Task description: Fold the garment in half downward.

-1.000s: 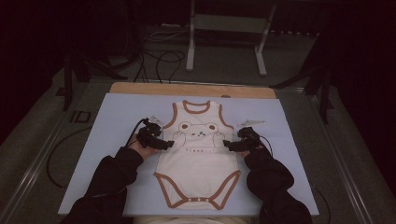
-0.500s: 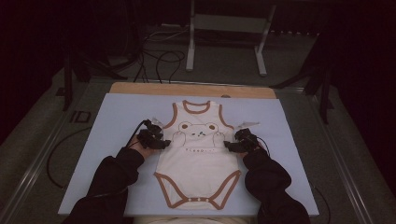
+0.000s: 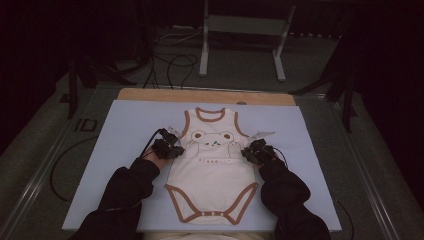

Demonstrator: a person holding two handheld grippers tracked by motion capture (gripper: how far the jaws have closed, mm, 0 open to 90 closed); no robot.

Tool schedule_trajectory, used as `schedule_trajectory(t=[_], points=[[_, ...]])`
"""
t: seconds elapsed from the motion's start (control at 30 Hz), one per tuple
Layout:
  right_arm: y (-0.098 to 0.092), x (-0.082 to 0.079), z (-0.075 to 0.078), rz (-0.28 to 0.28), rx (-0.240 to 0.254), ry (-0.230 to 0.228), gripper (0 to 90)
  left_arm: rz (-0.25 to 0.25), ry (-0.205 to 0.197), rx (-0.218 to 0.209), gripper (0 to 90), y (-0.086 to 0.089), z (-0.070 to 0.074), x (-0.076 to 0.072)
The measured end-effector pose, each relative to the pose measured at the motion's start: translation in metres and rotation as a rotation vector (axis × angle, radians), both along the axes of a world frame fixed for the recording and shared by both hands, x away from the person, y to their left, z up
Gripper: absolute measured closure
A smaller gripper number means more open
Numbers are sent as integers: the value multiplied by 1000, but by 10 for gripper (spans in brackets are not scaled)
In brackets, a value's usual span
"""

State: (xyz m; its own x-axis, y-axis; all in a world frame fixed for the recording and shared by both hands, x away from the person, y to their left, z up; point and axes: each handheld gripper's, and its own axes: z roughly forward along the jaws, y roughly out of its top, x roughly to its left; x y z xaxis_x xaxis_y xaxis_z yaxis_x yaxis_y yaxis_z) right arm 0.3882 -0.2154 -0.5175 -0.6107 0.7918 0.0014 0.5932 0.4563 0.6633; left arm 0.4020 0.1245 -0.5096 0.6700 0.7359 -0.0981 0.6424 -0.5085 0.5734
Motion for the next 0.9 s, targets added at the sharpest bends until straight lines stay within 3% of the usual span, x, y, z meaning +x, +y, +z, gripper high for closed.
schedule_trajectory(t=[0.17,0.43,0.63,0.9], points=[[4,0,1,16,-15,7,886,-10,21,-18,893,3,0,3],[3,-1,4,20,-9,5,892,-22,4,-23,894,6,4,2],[3,-3,14,30,-10,-15,893,-30,-33,-35,894,8,11,0],[2,-6,28,52,-6,-42,893,-34,-39,-53,894,13,19,-3]])
